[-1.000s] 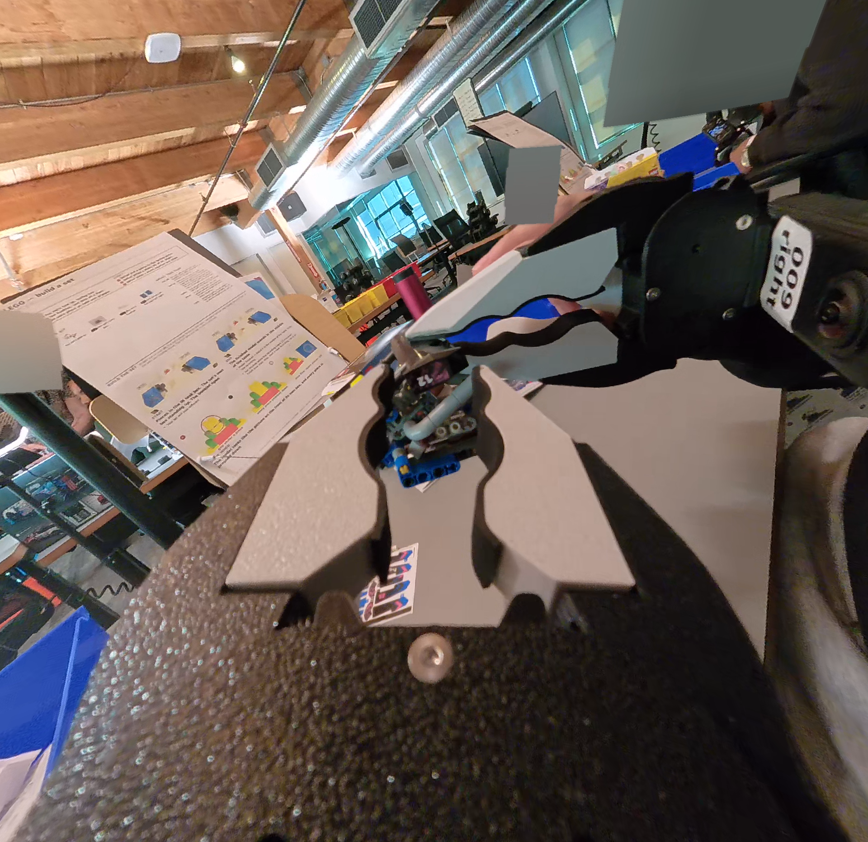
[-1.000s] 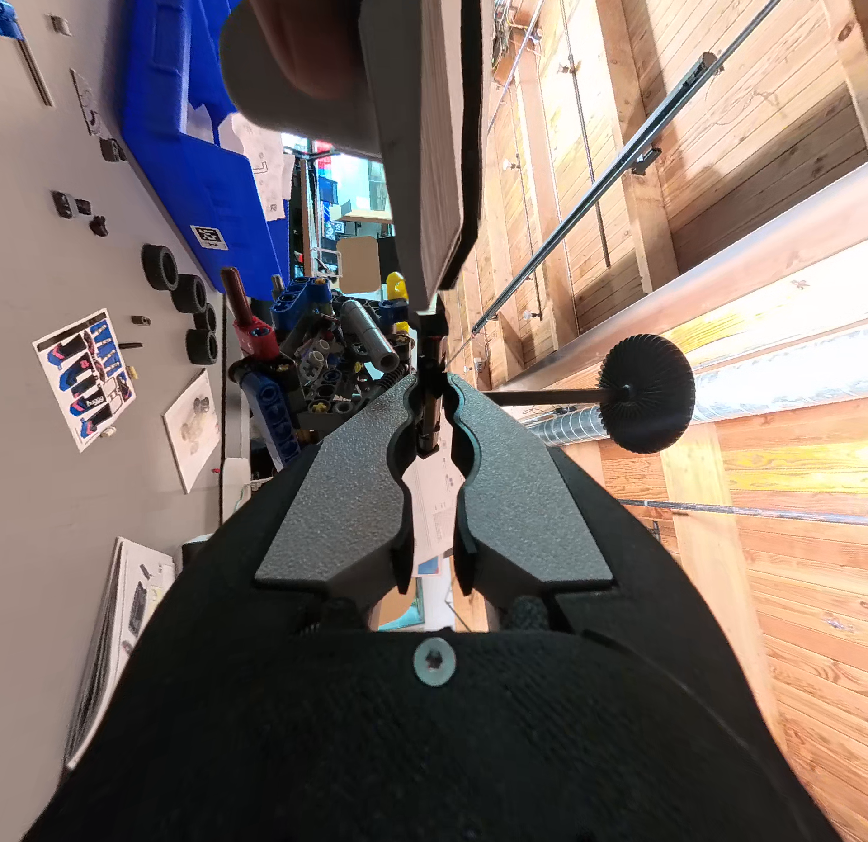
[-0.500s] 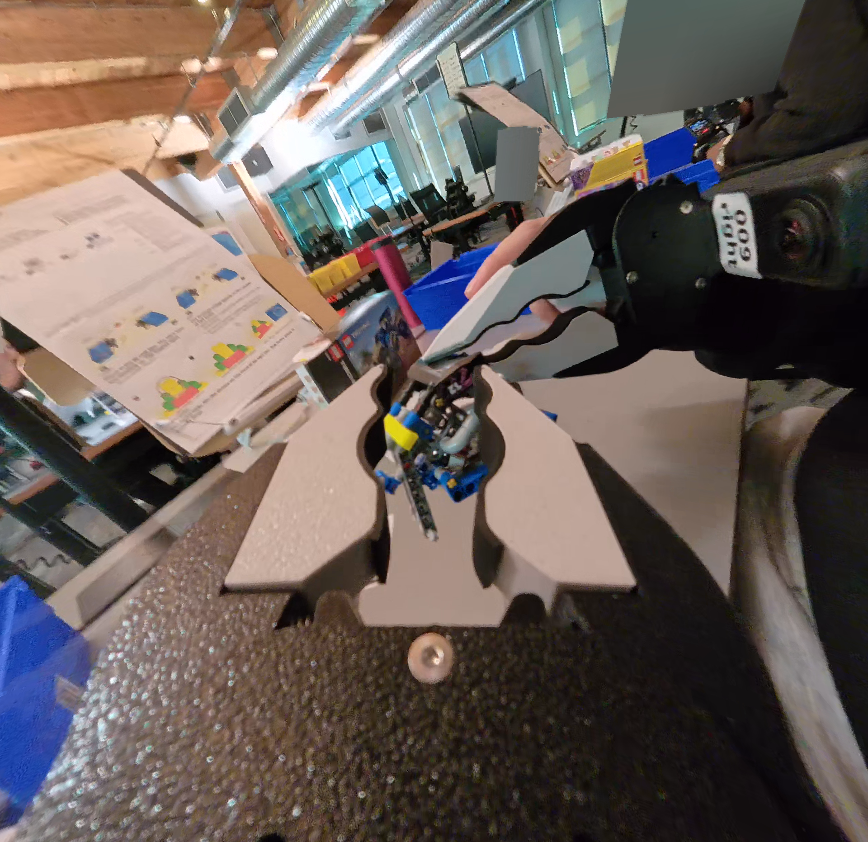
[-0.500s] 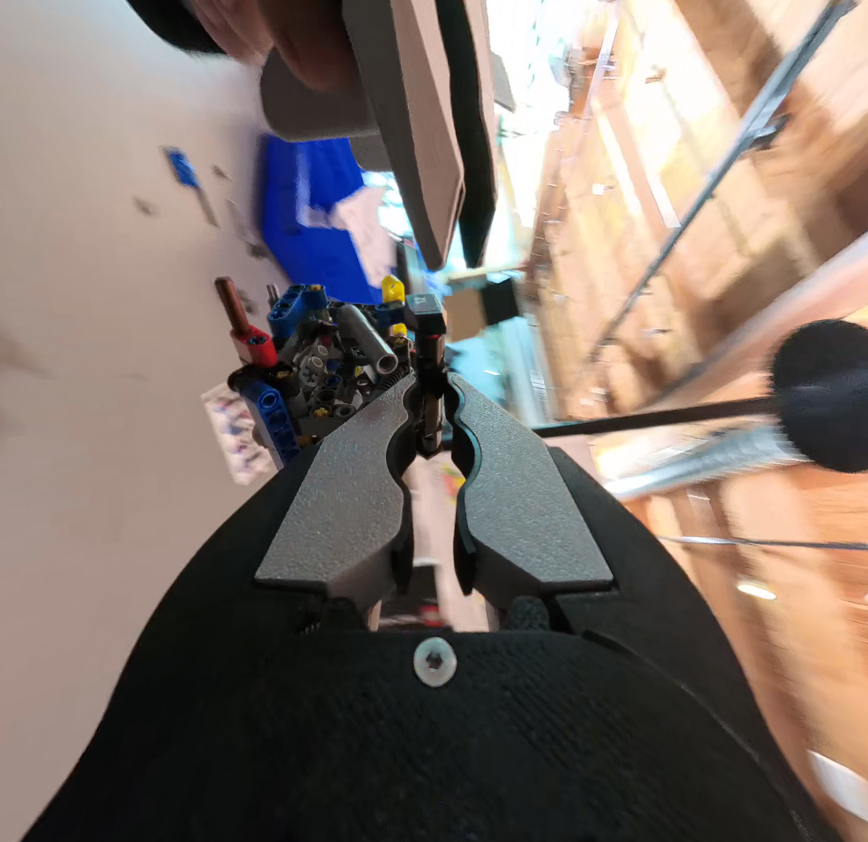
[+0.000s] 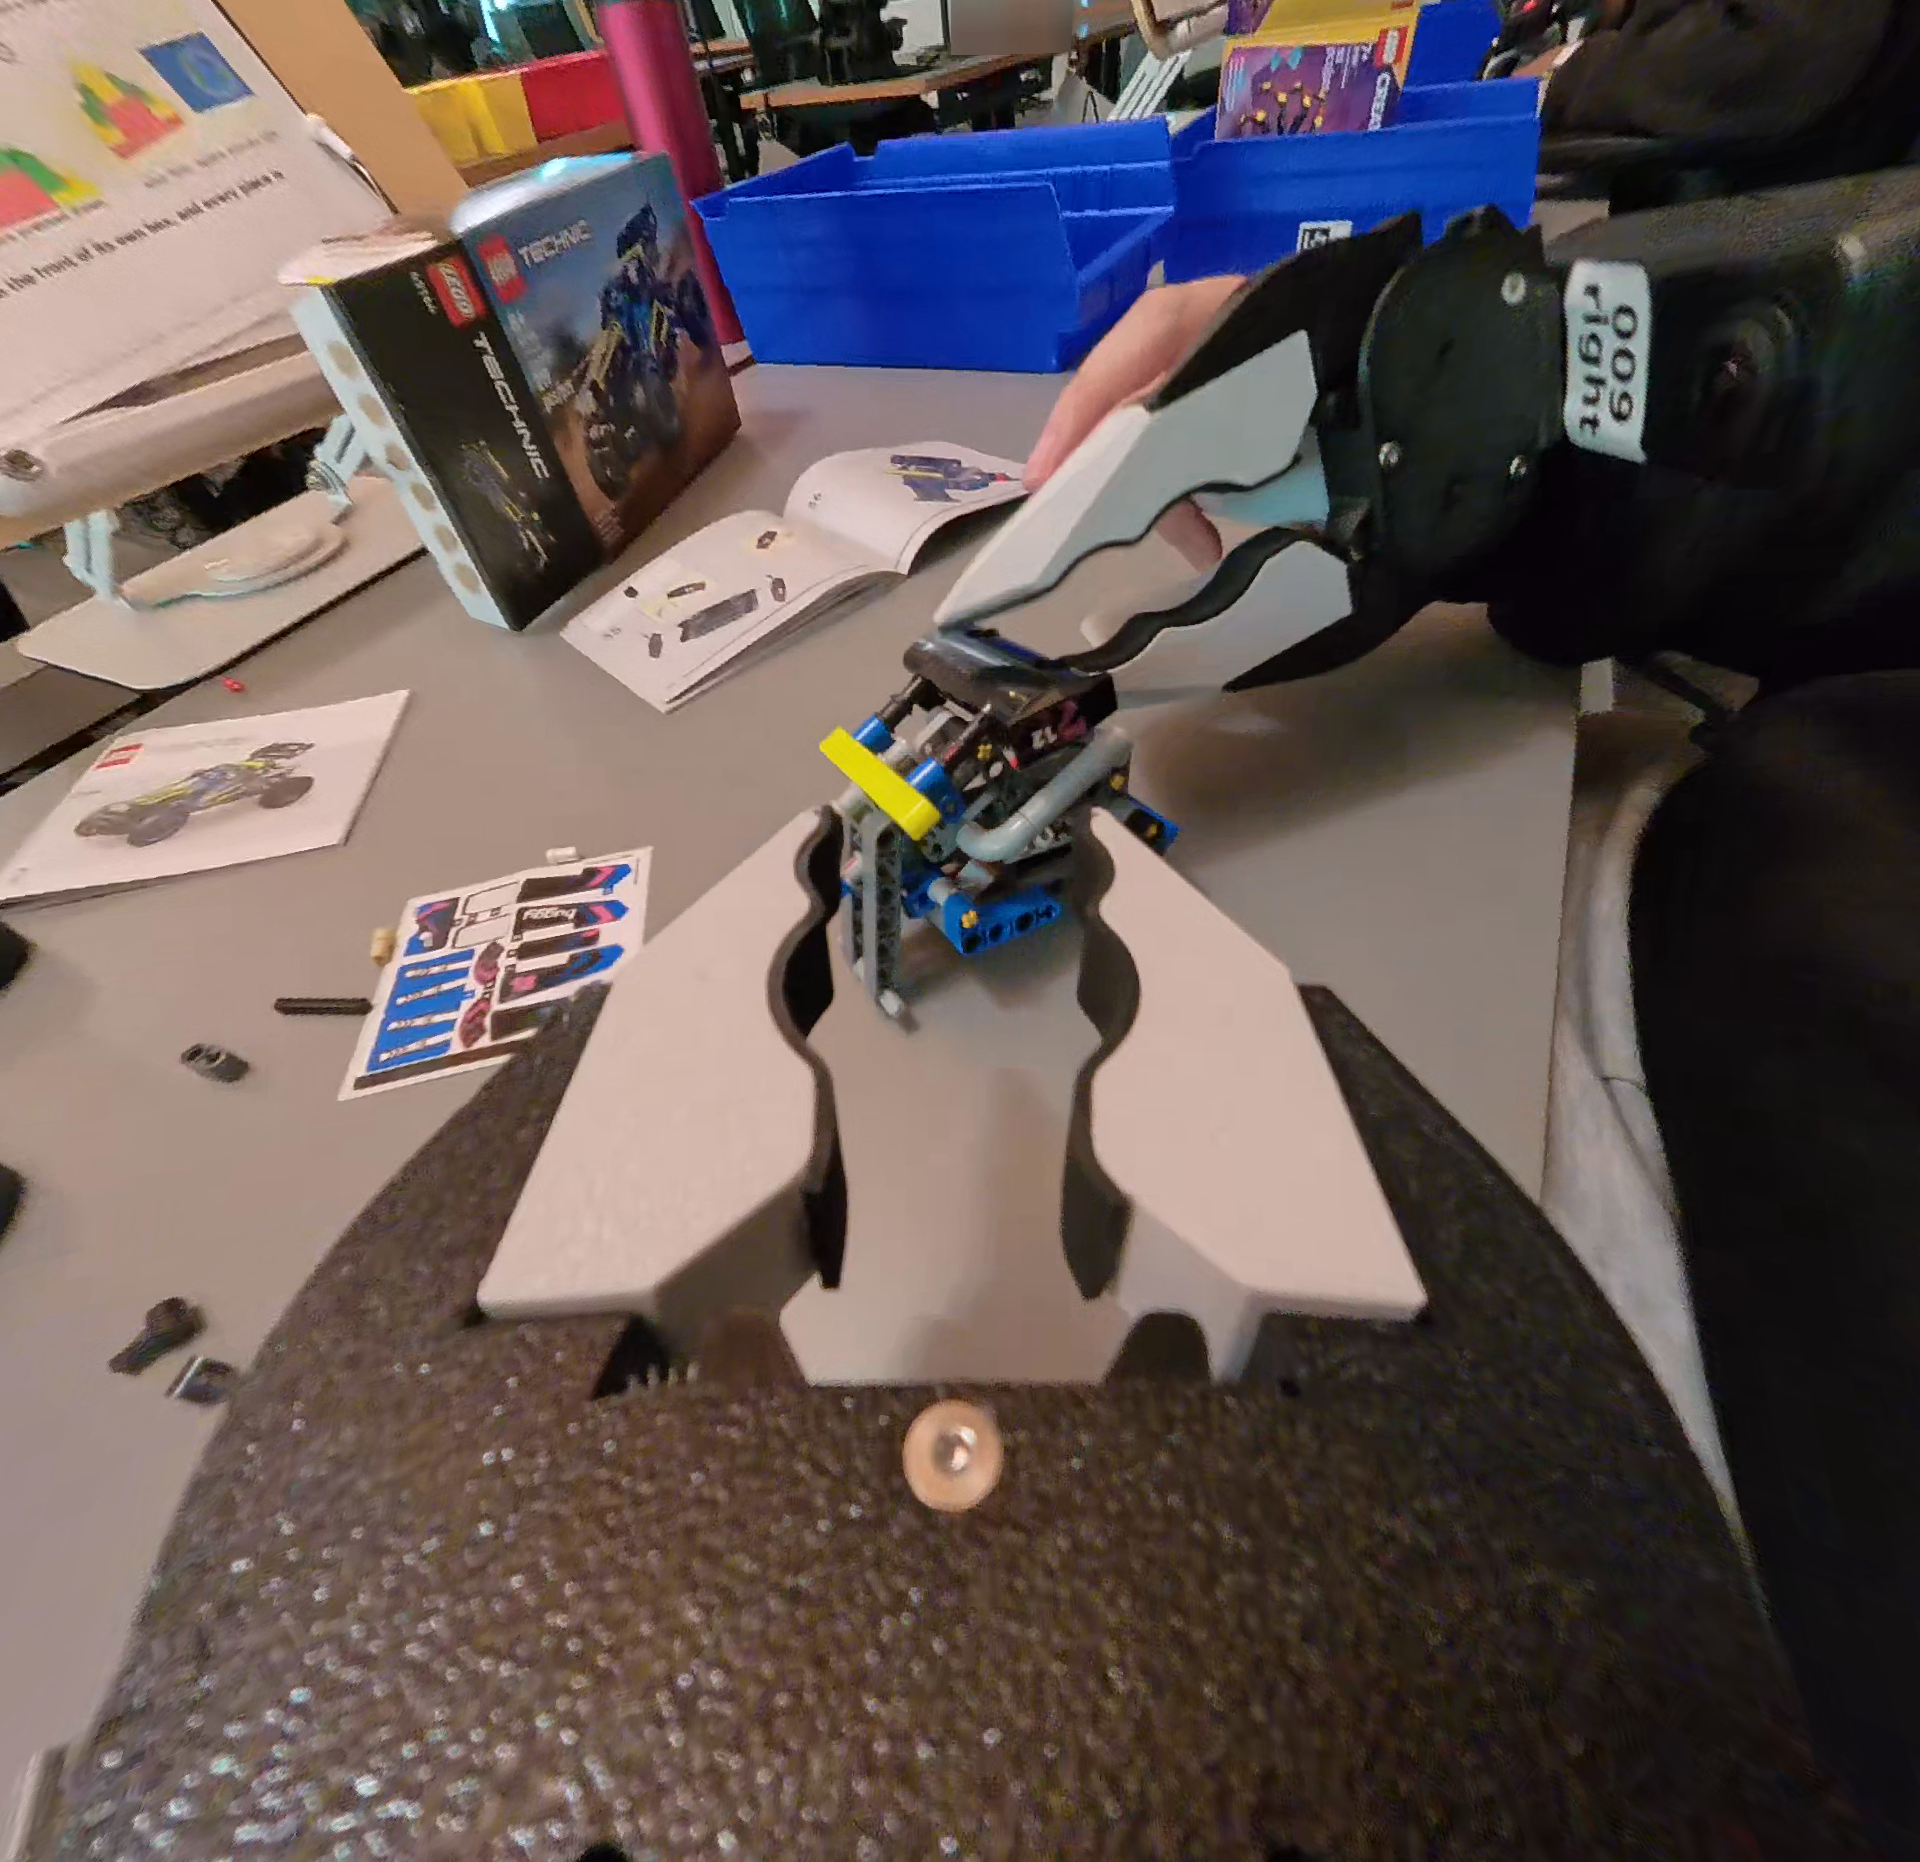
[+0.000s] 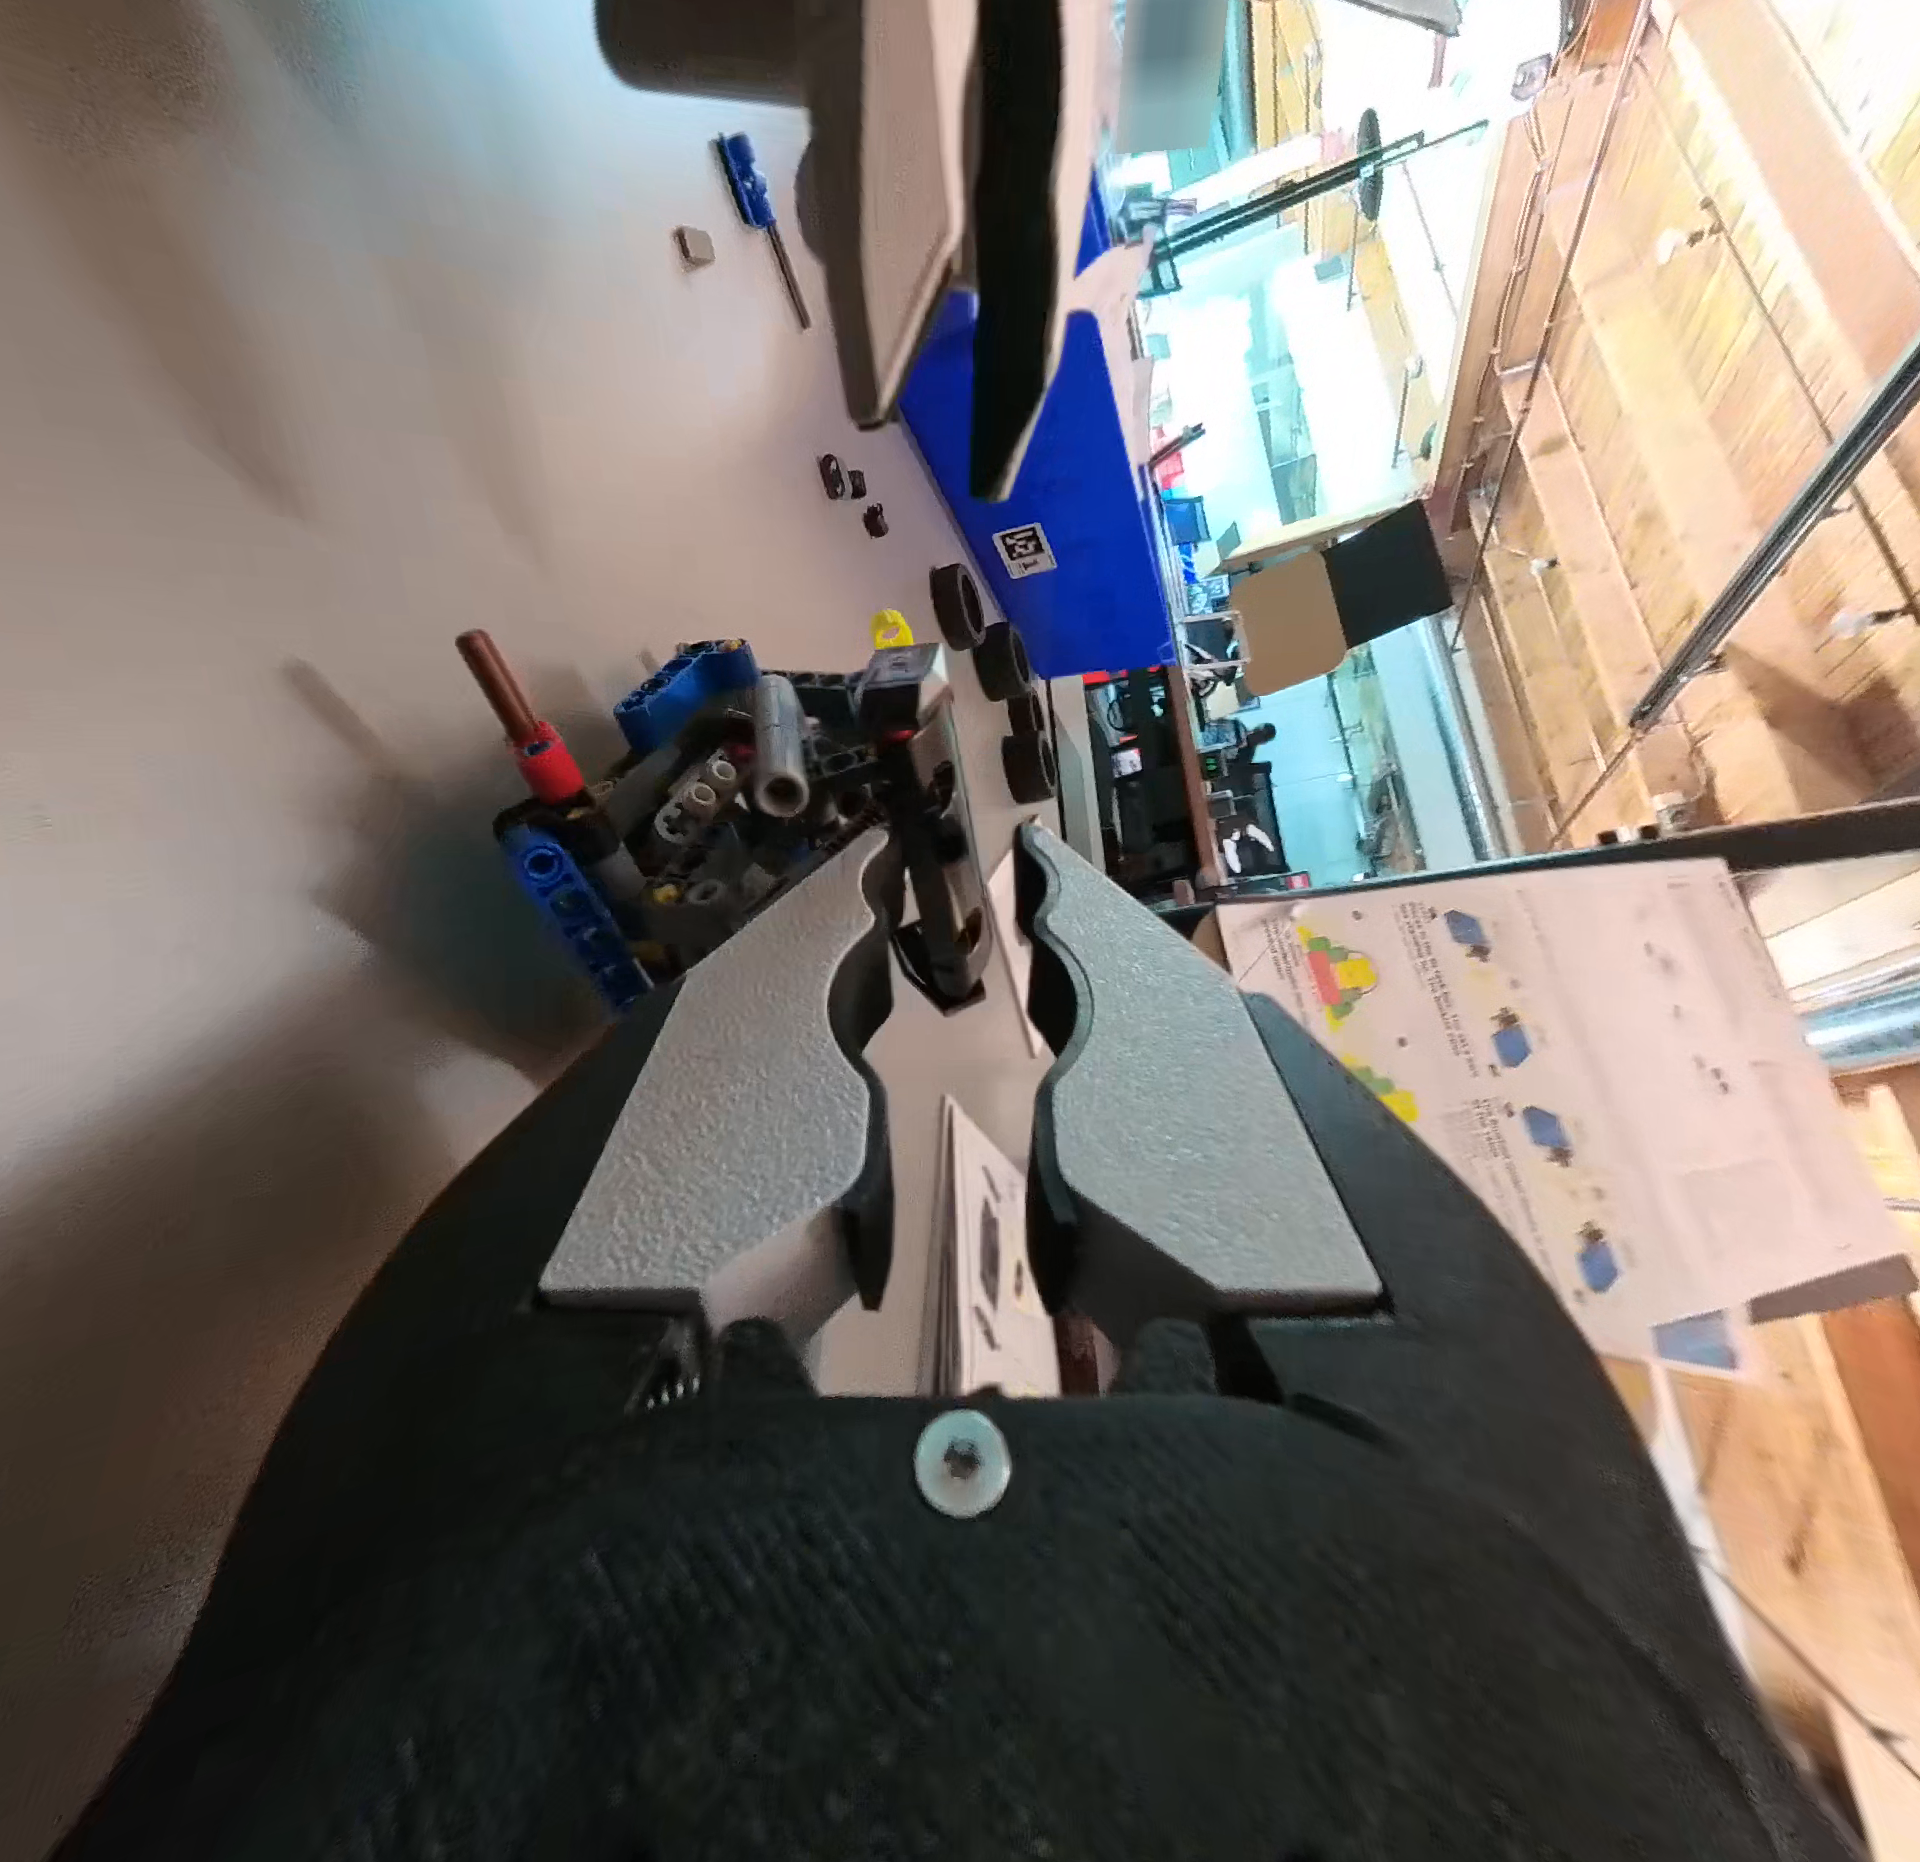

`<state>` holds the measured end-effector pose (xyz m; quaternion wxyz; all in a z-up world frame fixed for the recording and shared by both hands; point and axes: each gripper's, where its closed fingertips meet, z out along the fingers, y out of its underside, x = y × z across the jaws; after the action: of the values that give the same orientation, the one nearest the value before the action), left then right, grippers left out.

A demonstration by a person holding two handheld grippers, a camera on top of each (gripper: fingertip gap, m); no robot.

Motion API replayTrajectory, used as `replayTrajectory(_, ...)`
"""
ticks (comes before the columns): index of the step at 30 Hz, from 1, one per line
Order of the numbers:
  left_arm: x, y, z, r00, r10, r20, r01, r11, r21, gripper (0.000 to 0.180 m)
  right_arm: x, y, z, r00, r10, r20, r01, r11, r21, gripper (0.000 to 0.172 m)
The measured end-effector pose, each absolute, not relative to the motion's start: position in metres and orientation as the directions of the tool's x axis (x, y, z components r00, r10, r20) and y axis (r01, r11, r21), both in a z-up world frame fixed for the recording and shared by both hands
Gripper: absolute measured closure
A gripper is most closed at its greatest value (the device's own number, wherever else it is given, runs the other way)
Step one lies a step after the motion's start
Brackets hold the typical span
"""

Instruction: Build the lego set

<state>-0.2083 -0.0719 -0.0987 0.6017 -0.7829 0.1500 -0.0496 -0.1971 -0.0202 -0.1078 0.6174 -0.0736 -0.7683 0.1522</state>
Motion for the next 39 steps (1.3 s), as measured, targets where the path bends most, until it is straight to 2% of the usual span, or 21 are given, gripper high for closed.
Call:
replayTrajectory(3,-0.203,-0.069,-0.102,0.946,-0.311,-0.093,-0.172,-0.237,-0.956,0.139,-0.190,-0.010,-0.113,-0.286,0.387,0.877,-0.029,0.911,-0.411,0.144)
replayTrajectory(6,-0.200,-0.067,-0.104,0.942,-0.320,-0.098,-0.180,-0.238,-0.954,0.139,-0.171,-0.008,-0.118,-0.414,0.550,0.725,0.013,0.800,-0.599,0.119)
replayTrajectory(9,-0.195,-0.066,-0.107,0.933,-0.340,-0.117,-0.207,-0.242,-0.948,0.138,-0.157,-0.004,-0.113,-0.453,0.740,0.497,0.107,0.599,-0.794,0.102)
replayTrajectory(10,-0.194,-0.065,-0.108,0.927,-0.350,-0.131,-0.224,-0.240,-0.945,0.138,-0.155,-0.002,-0.113,-0.445,0.807,0.389,0.166,0.501,-0.849,0.087)
replayTrajectory(12,-0.194,-0.066,-0.112,0.917,-0.364,-0.163,-0.265,-0.249,-0.931,0.136,-0.150,-0.008,-0.114,-0.453,0.878,0.152,0.283,0.303,-0.910,0.065)
replayTrajectory(13,-0.195,-0.066,-0.114,0.913,-0.367,-0.177,-0.282,-0.255,-0.925,0.134,-0.148,-0.014,-0.113,-0.460,0.885,0.068,0.311,0.233,-0.922,0.062)
replayTrajectory(15,-0.198,-0.066,-0.114,0.904,-0.380,-0.196,-0.302,-0.241,-0.922,0.131,-0.154,-0.027,-0.101,-0.438,0.899,0.013,0.272,0.147,-0.951,0.067)
replayTrajectory(17,-0.199,-0.066,-0.111,0.894,-0.406,-0.190,-0.294,-0.211,-0.932,0.128,-0.161,-0.038,-0.097,-0.412,0.911,0.036,0.238,0.146,-0.960,0.067)
replayTrajectory(19,-0.201,-0.064,-0.112,0.882,-0.449,-0.143,-0.266,-0.226,-0.937,0.123,-0.172,-0.034,-0.108,-0.361,0.928,0.093,0.272,0.201,-0.941,0.065)
replayTrajectory(21,-0.205,-0.060,-0.121,0.866,-0.491,-0.097,-0.261,-0.277,-0.925,0.121,-0.177,-0.033,-0.122,-0.363,0.929,0.074,0.331,0.203,-0.922,0.070)
replayTrajectory(24,-0.200,-0.062,-0.135,0.806,-0.591,-0.033,-0.292,-0.348,-0.891,0.122,-0.172,-0.044,-0.132,-0.409,0.896,-0.172,0.461,0.041,-0.886,0.083)
replayTrajectory(26,-0.194,-0.061,-0.132,0.789,-0.613,-0.032,-0.286,-0.321,-0.903,0.122,-0.170,-0.041,-0.125,-0.393,0.852,-0.347,0.493,-0.124,-0.861,0.099)
replayTrajectory(28,-0.191,-0.055,-0.125,0.793,-0.601,-0.096,-0.299,-0.248,-0.921,0.121,-0.172,-0.028,-0.111,-0.355,0.769,-0.531,0.480,-0.337,-0.810,0.105)
replayTrajectory(30,-0.190,-0.050,-0.124,0.796,-0.577,-0.184,-0.355,-0.199,-0.913,0.121,-0.173,-0.018,-0.108,-0.335,0.675,-0.658,0.512,-0.456,-0.728,0.127)
replayTrajectory(34,-0.188,-0.045,-0.131,0.776,-0.542,-0.323,-0.475,-0.165,-0.864,0.126,-0.175,-0.018,-0.116,-0.297,0.551,-0.780,0.615,-0.514,-0.598,0.136)
replayTrajectory(39,-0.183,-0.043,-0.129,0.732,-0.520,-0.440,-0.551,-0.072,-0.831,0.146,-0.186,-0.022,-0.119,-0.251,0.441,-0.862,0.690,-0.543,-0.479,0.141)
